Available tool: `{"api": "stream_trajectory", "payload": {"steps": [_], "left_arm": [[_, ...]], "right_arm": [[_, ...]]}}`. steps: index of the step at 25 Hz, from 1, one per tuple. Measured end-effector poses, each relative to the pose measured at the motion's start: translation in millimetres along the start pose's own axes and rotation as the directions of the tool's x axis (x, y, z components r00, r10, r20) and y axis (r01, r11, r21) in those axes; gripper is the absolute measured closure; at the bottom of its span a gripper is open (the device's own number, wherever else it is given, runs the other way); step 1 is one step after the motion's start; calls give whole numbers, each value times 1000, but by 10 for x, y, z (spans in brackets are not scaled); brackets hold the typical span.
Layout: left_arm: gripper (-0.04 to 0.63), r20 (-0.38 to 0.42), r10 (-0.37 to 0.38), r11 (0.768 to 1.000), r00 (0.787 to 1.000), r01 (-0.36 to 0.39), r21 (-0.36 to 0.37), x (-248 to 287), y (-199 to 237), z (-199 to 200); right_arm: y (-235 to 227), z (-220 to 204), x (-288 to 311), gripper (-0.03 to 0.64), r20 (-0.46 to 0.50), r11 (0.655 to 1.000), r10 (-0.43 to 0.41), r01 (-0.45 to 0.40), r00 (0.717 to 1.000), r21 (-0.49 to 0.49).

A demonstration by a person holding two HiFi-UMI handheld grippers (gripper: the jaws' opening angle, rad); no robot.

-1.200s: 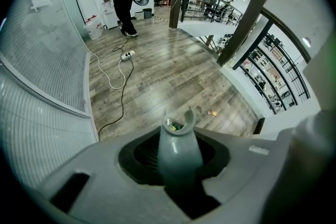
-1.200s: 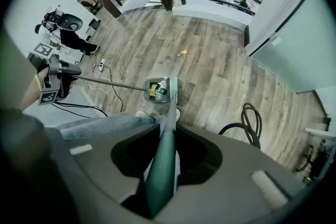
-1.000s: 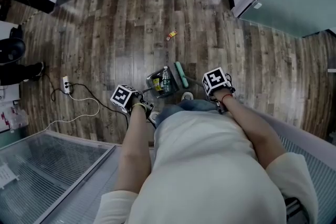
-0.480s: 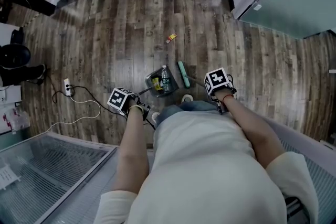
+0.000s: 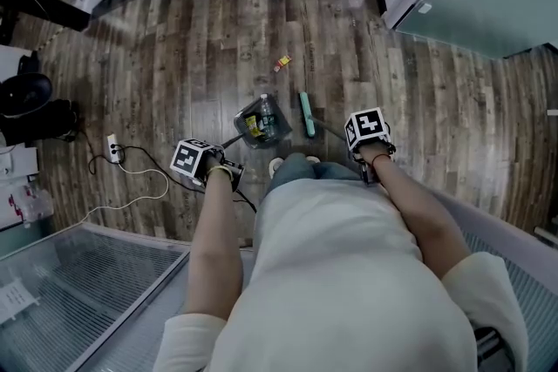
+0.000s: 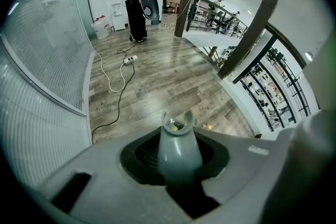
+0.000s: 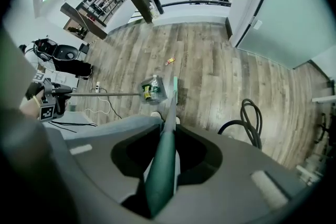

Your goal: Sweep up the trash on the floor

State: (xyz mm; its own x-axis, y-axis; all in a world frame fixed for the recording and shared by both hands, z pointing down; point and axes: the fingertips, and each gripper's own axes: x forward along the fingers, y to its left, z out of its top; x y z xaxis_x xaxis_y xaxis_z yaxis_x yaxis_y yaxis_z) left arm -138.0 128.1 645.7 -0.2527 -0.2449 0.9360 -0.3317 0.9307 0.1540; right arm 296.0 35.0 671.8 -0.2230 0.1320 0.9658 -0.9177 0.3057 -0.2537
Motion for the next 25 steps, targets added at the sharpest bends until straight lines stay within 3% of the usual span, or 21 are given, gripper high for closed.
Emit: {"api": "stream_trajectory", "payload": {"steps": [14, 19, 25], "left_arm": [[506, 31, -20, 998, 999, 22, -62, 96, -398, 335], [508, 39, -31, 990, 999, 36, -137, 111, -555, 499], [508, 40, -51, 991, 998, 55, -121, 160, -797, 763]], "right_arm": [[-236, 344, -185, 520, 100, 986, 0, -17, 995, 165], [-225, 555, -259, 520, 121, 981, -11, -13, 993, 195], [-142, 832, -308, 520, 125, 977, -13, -14, 992, 214]]}}
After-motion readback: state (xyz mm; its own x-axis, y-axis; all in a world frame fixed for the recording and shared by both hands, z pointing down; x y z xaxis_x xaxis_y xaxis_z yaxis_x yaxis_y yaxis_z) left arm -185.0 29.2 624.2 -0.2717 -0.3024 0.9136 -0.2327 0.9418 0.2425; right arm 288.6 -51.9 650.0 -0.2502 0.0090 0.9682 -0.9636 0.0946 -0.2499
